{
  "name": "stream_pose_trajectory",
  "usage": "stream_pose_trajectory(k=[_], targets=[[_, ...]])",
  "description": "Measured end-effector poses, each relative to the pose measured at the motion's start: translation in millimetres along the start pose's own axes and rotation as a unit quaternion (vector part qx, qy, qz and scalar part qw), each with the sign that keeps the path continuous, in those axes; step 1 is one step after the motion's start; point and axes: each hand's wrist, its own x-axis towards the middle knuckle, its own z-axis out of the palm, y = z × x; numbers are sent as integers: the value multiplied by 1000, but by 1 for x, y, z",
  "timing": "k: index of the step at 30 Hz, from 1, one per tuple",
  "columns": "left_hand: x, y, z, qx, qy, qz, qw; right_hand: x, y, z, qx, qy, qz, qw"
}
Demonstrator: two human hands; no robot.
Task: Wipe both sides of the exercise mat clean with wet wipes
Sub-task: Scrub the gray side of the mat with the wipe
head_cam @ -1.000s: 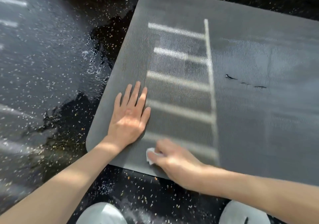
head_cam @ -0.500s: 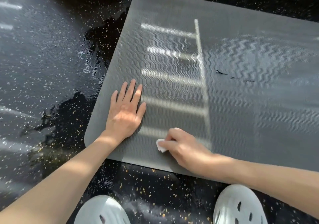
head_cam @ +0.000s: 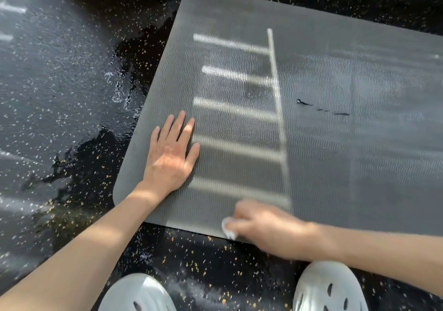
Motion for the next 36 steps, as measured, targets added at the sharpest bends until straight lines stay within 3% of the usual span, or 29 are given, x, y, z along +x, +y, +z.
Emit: stream_pose_trajectory(k=[1, 4, 8, 10, 11, 13, 16, 18, 22, 26, 28, 30, 31, 32, 35, 36], targets=[[1, 1, 0, -5, 2, -4, 1000, 9, 18, -8, -8, 69, 47, 996], [2, 7, 0, -30, 9, -21, 999, 30, 40, -27, -13, 138, 146, 979], [11, 12, -1, -60, 36, -41, 997, 14, 26, -17, -27, 1, 27, 999], [27, 16, -1, -61, 18, -47, 997, 38, 59, -32, -83, 133, 54, 986], [35, 17, 0, -56, 16, -46, 997, 49, 75, -39, -55, 172, 113, 977], [52, 21, 0, -57, 22, -37, 997, 63, 88, -49, -65, 193, 175, 963], [78, 22, 0, -50, 39, -10, 998, 54, 72, -39, -41, 154, 53, 986], [105, 23, -1, -30, 28, -3, 999, 58, 80, -51, -58, 94, 15, 994], [161, 29, 0, -9, 12, -12, 1000, 97, 132, -83, -37, 251, 187, 949], [212, 40, 2, 14, -4, 17, 1000, 92, 118, -75, -49, 162, 40, 985], [236, 46, 4, 23, -7, 19, 1000, 98, 134, -96, -36, 143, 65, 987], [250, 47, 10, 27, -4, 26, 999, 114, 175, -115, -52, 254, 176, 950], [251, 46, 14, 35, -5, 27, 999, 118, 185, -118, -113, 264, 196, 938], [250, 44, 18, 42, -5, 28, 999, 116, 188, -114, -101, 278, 193, 936], [252, 41, 22, 32, 5, 28, 999, 107, 159, -108, -45, 158, 111, 980], [252, 41, 22, 27, 13, 28, 999, 102, 164, -110, -24, 151, 76, 985]])
